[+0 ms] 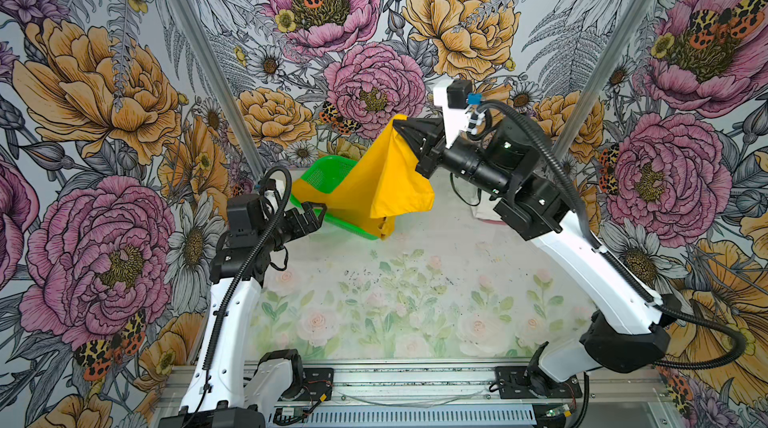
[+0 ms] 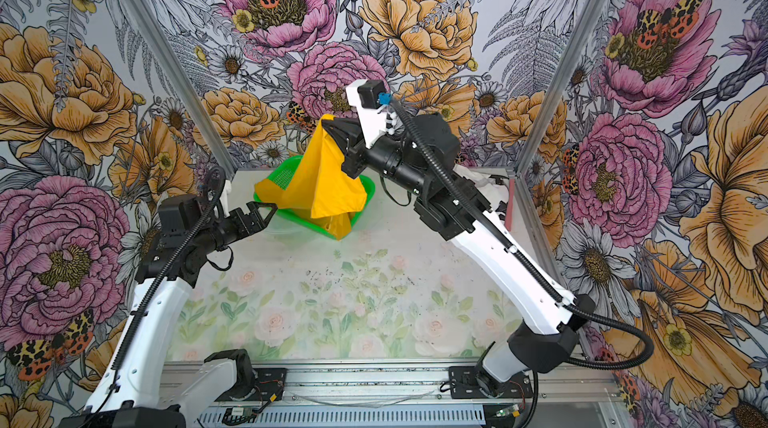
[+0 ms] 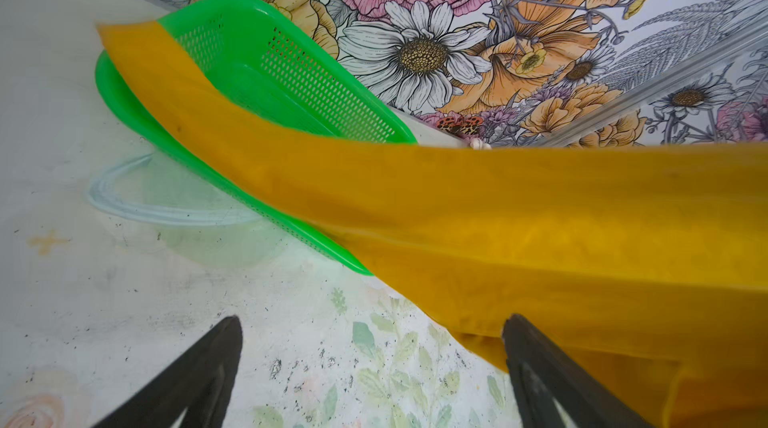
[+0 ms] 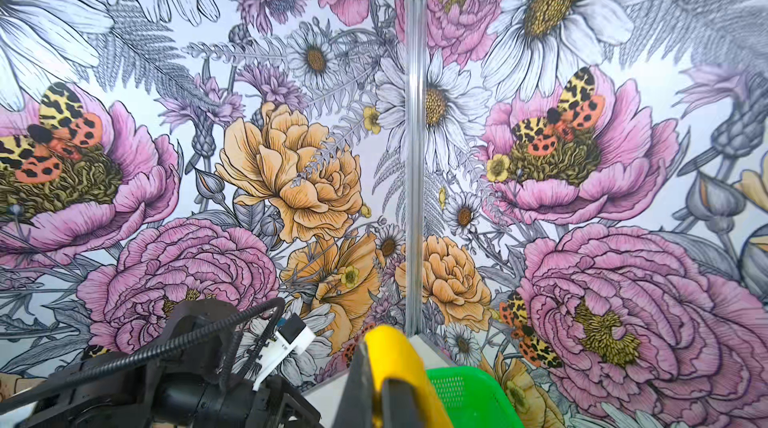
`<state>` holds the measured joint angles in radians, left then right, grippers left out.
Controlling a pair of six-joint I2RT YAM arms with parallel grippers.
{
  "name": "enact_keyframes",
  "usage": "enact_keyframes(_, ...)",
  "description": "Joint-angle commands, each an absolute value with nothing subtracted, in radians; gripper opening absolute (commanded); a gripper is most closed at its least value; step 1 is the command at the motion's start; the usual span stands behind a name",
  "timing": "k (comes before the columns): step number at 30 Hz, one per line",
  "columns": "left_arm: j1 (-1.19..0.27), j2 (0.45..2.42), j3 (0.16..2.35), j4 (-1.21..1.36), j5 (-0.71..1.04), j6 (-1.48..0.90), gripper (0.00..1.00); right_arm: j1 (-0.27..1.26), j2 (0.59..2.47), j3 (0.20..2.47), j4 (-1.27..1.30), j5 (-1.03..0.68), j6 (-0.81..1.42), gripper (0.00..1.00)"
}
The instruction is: Fold and stack the t-shirts
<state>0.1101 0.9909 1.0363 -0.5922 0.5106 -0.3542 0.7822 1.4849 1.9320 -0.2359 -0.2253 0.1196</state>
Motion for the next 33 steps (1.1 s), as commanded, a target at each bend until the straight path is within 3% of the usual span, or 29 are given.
enact_keyframes(1,0.119,1.006,1.053,-0.555,0.563,-0.376,0.99,0.785,1.406,1.882,-0.248,-0.184,0.074,0.00)
enact_keyframes(8,0.123,0.998,0.999,-0.505,0.556,-0.409,0.99,0.787,1.300,1.860,-0.249,-0.232,0.066,0.00)
enact_keyframes(13,0.057,1.057,0.986,-0.460,0.575,-0.446,0.99,0.788,1.310,1.996,-0.300,-0.195,0.019,0.00)
enact_keyframes(15,-0.027,1.086,0.985,-0.434,0.535,-0.441,0.99,0.788,1.311,2.050,-0.323,-0.104,-0.008,0.00)
enact_keyframes(20,-0.270,1.227,1.036,-0.406,0.409,-0.452,0.99,0.787,1.248,2.102,-0.345,0.303,-0.176,0.00)
enact_keyframes(23,-0.359,1.296,1.032,-0.309,0.393,-0.496,0.99,0.788,1.199,2.154,-0.366,0.432,-0.290,0.00)
enact_keyframes(27,-0.444,1.437,1.081,-0.219,0.404,-0.539,0.99,0.787,1.116,2.133,-0.375,0.502,-0.334,0.00)
enact_keyframes(33,-0.554,1.692,1.250,-0.139,0.387,-0.600,0.99,0.787,0.992,1.905,-0.386,0.561,-0.301,0.00)
